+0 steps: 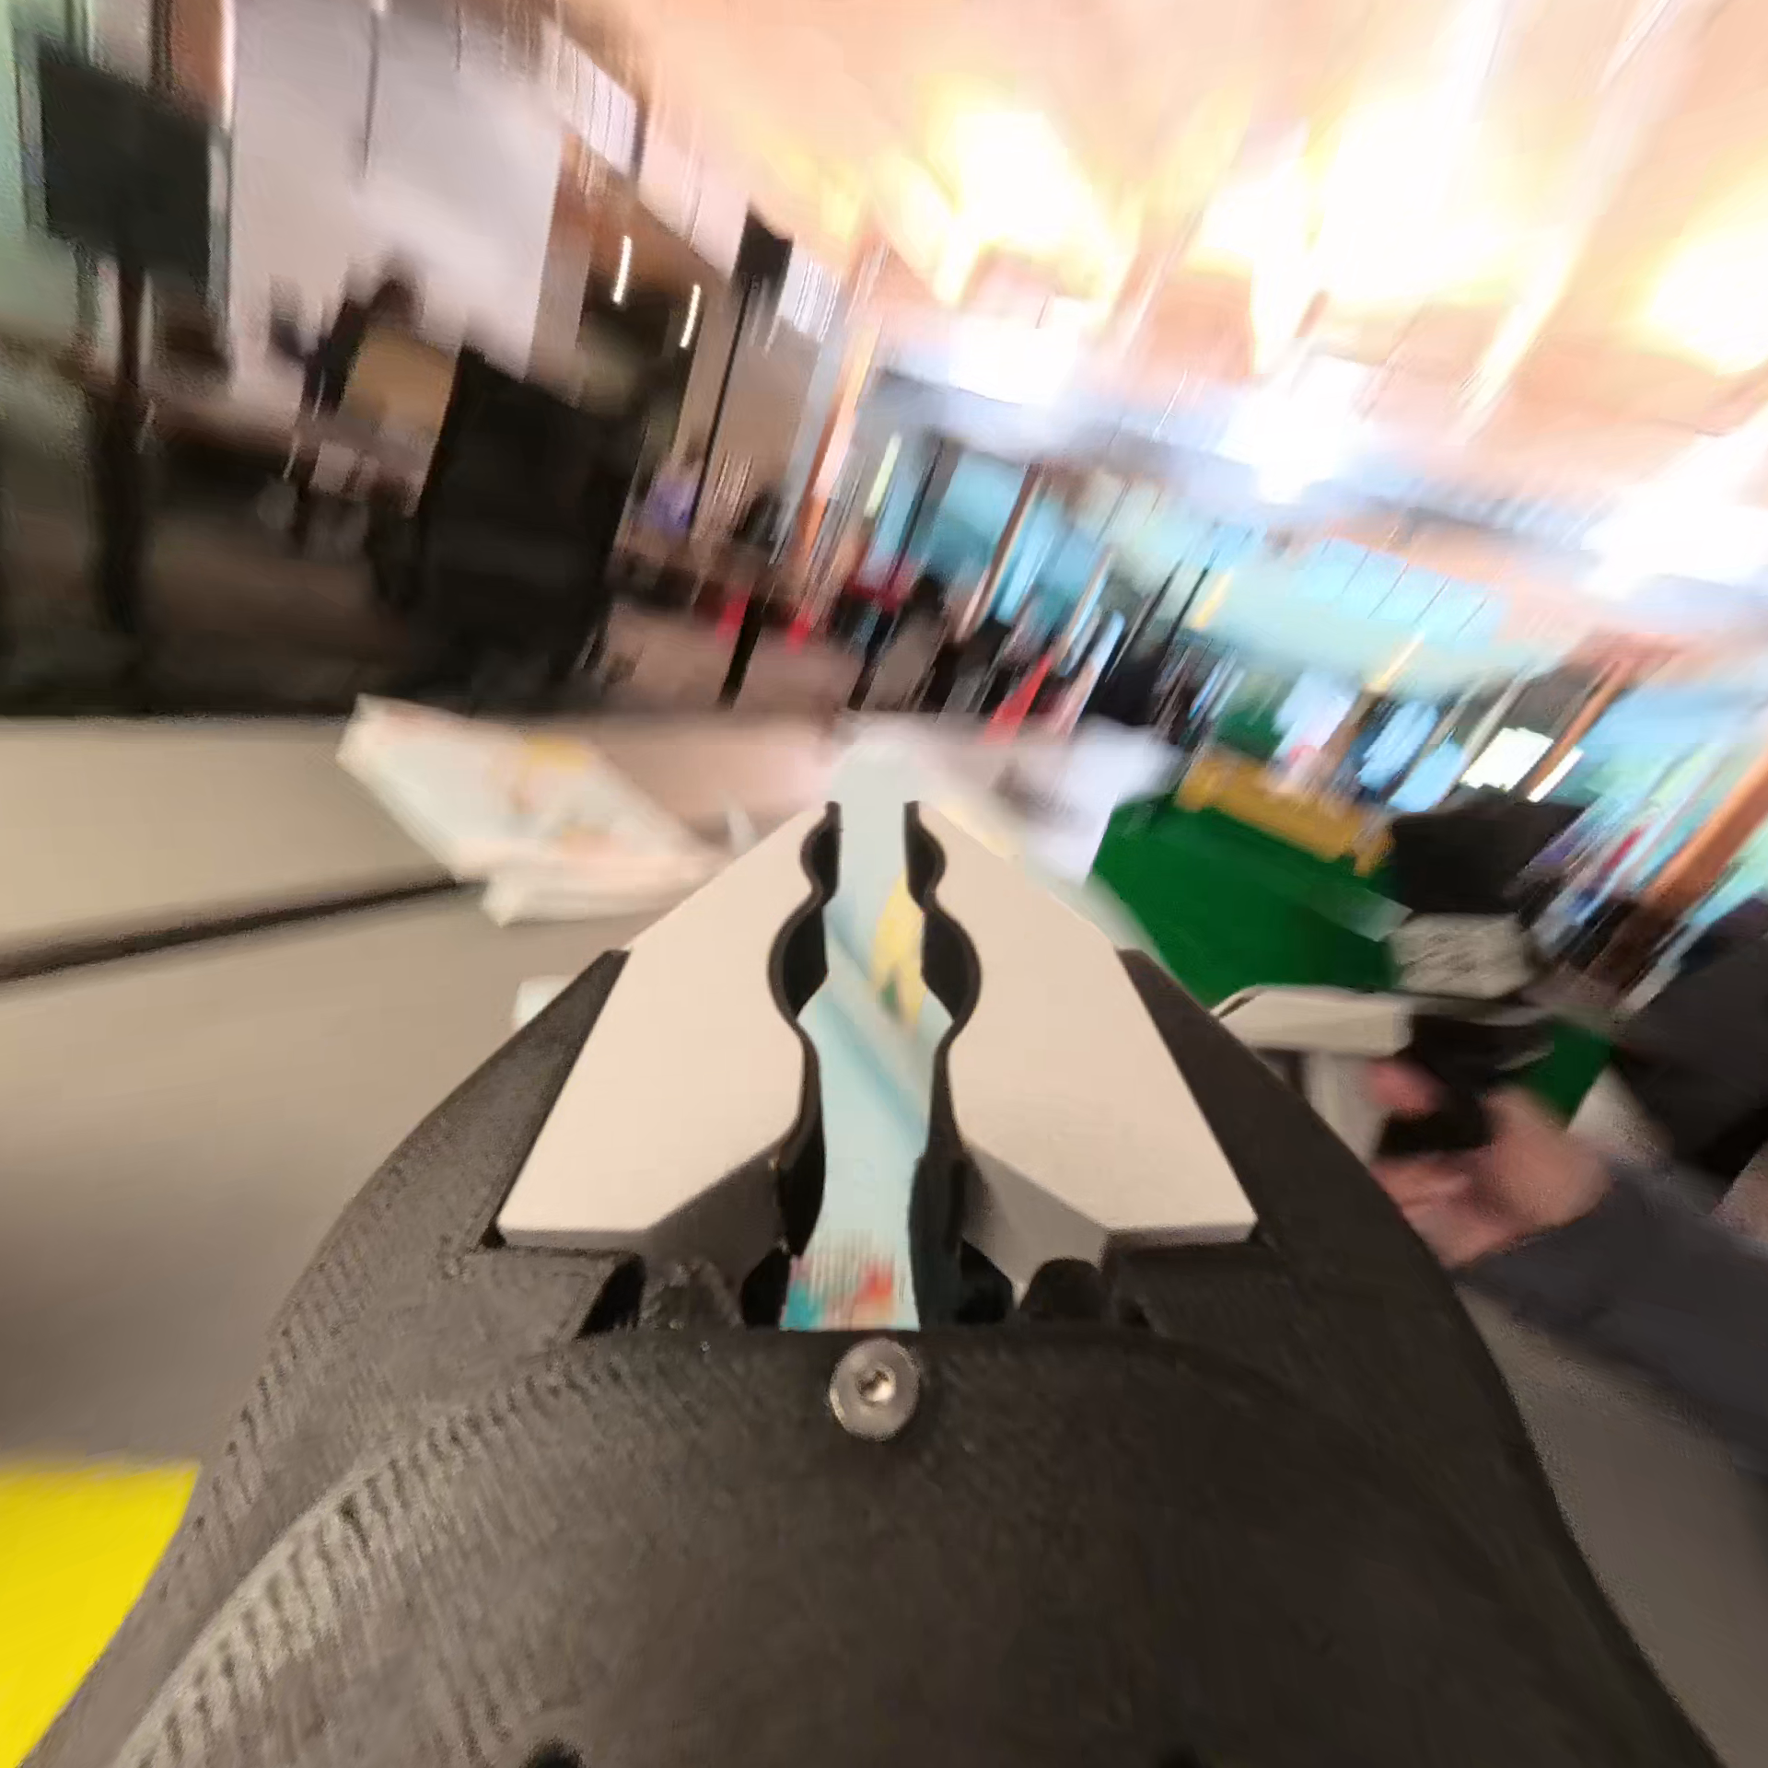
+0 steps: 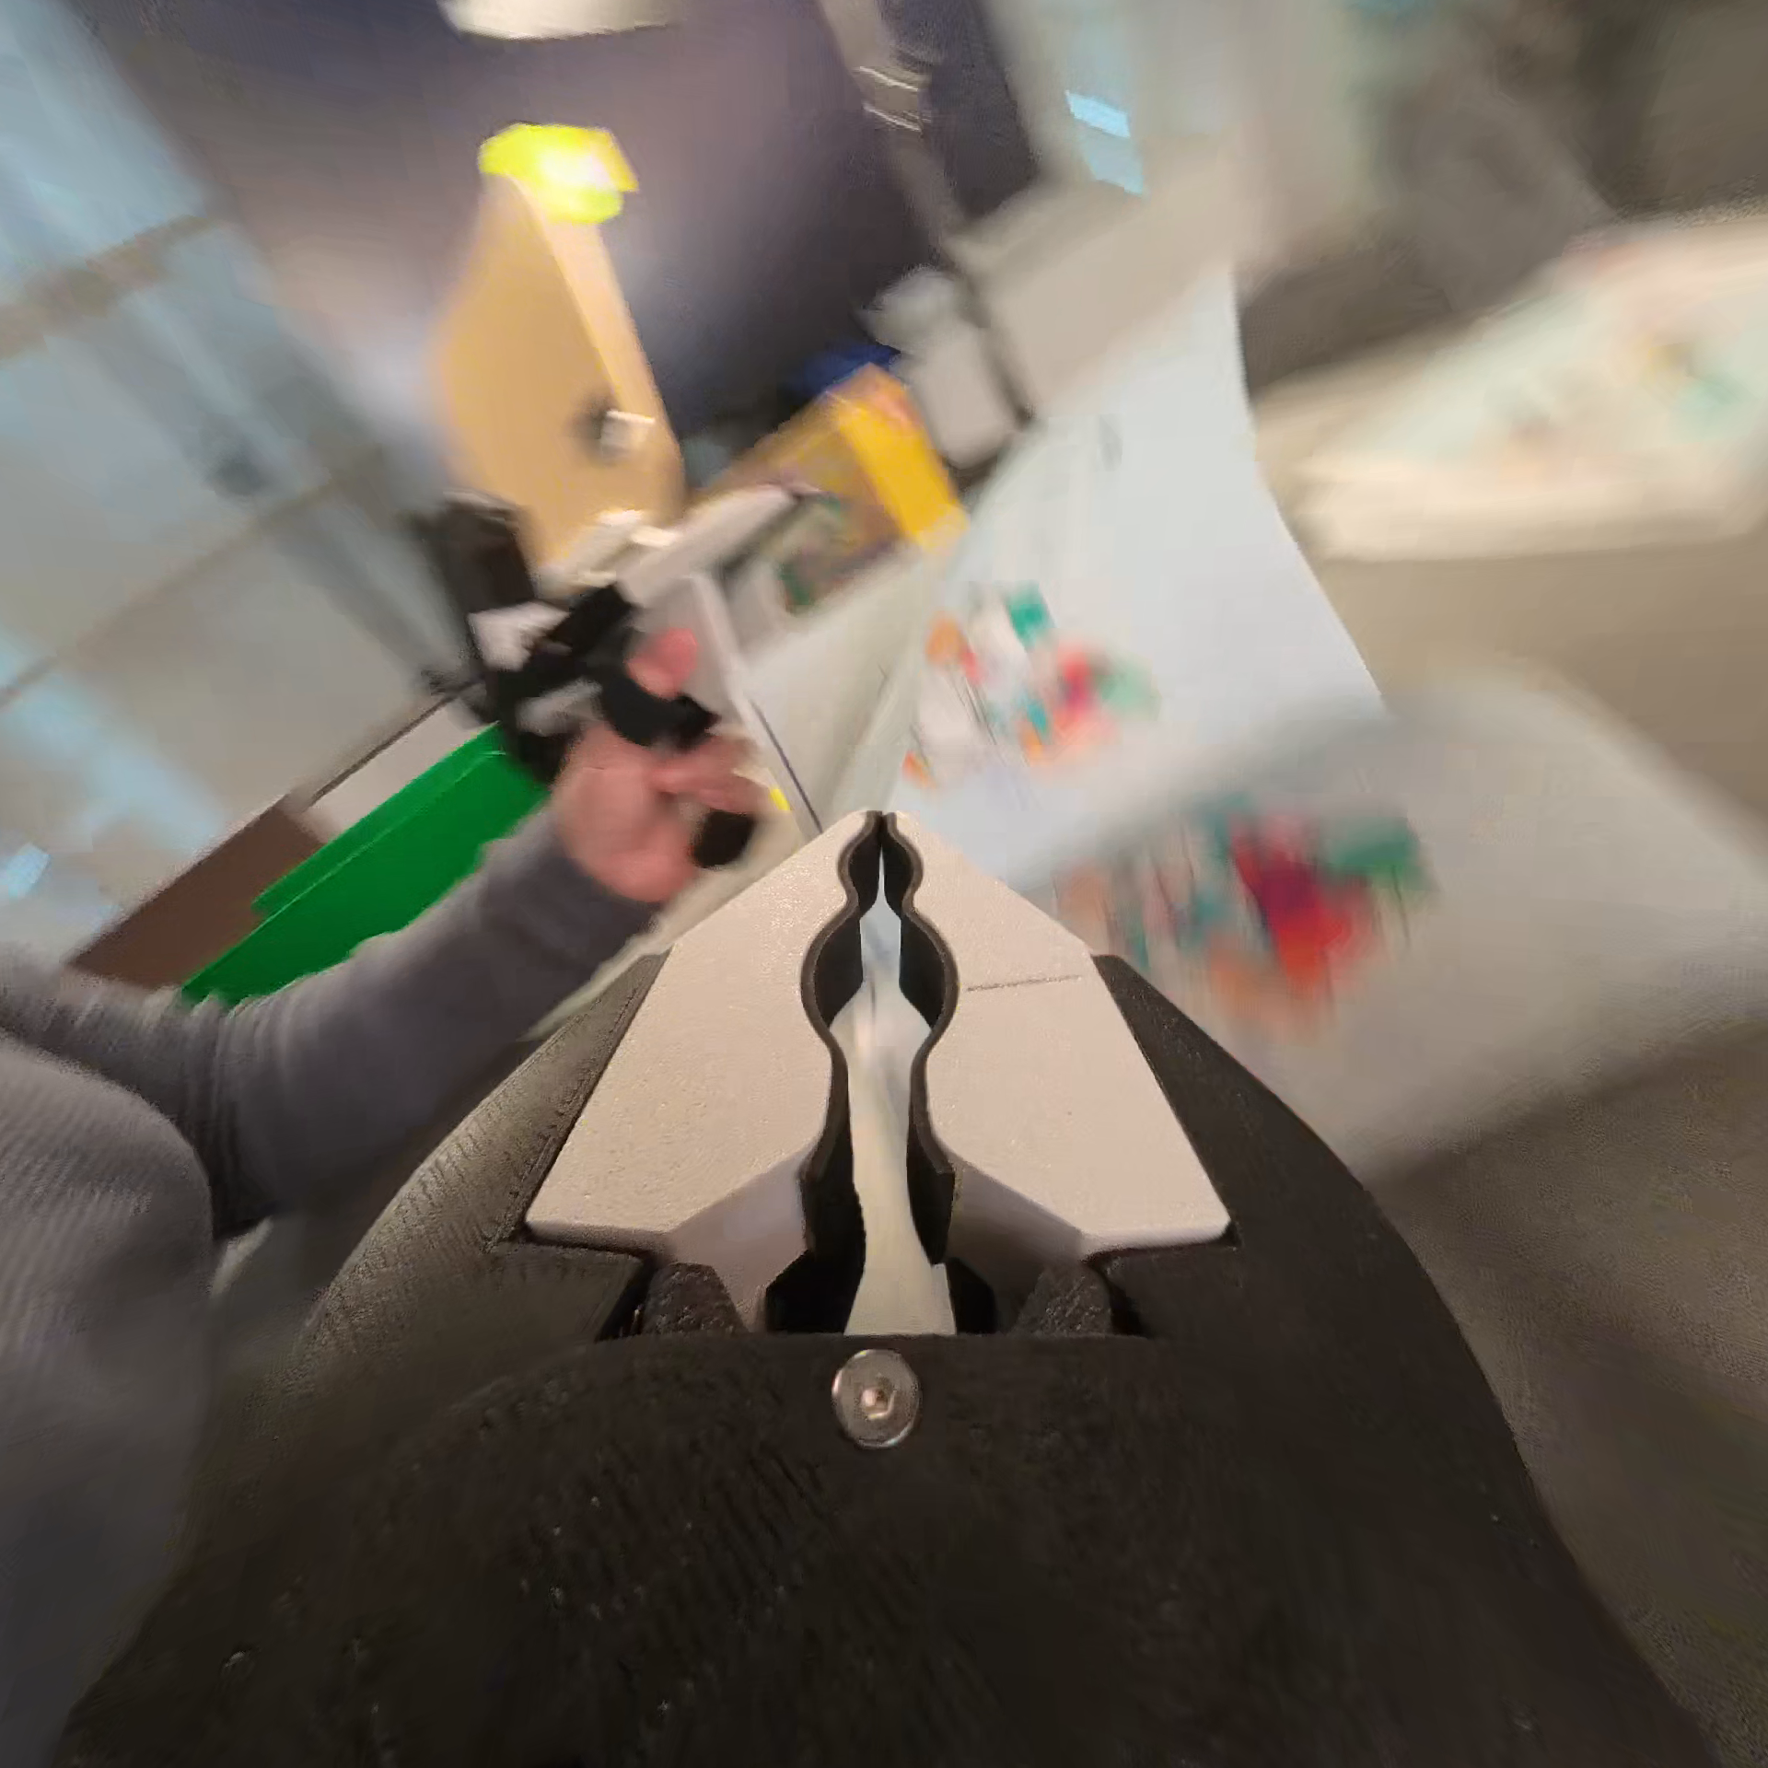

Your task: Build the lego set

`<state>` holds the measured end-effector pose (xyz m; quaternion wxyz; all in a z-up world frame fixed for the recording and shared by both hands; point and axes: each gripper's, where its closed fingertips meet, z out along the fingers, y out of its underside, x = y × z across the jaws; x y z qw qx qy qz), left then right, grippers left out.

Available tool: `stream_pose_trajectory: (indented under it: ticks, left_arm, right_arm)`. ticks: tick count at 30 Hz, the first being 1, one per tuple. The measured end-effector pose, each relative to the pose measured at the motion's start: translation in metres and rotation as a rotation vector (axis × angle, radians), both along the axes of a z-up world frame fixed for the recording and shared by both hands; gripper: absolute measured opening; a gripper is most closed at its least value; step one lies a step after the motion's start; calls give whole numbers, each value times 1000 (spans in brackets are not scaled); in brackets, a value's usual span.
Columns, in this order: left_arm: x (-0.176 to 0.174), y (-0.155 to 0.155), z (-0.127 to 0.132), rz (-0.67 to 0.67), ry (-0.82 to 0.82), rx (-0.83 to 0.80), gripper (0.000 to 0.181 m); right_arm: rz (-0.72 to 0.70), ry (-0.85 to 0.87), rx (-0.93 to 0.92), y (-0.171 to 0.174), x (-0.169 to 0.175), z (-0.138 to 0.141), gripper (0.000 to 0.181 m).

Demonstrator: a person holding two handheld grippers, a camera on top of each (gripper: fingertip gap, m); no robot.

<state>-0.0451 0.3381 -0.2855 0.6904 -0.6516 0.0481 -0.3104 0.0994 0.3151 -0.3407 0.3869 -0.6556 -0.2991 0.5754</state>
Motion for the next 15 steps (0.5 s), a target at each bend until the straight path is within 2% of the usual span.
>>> stream_pose_trajectory:
  ticks: [2, 4, 8, 9, 10, 12, 14, 15]
  left_arm:
    - [10, -7, -11, 9, 125, -61, 10]
    - [14, -15, -17, 68, 256, -88, 10]
    - [19, -37, -17, 168, 416, -56, 10]
    - [21, -42, -19, 160, 432, -64, 10]
    - [21, -47, -21, 150, 431, -73, 11]
    - [16, -55, -24, 157, 393, -91, 11]
    - [10, -63, -21, 181, 347, -70, 11]
    - [7, -69, -20, 195, 337, -45, 11]
  right_arm:
    - [-87, -68, -63, -6, 16, -13, 0]
    - [-189, -209, -63, -6, 33, -27, 0]
    - [-275, -500, -35, -9, 63, -45, 0]
    - [-317, -581, 11, -5, 73, -43, 13]
    - [-379, -628, 94, 2, 81, -31, 21]
    - [-471, -537, 261, 6, 72, 16, 22]
    - [-459, -334, 321, -6, 33, 57, 16]
    - [-430, -295, 325, -10, 10, 61, 13]
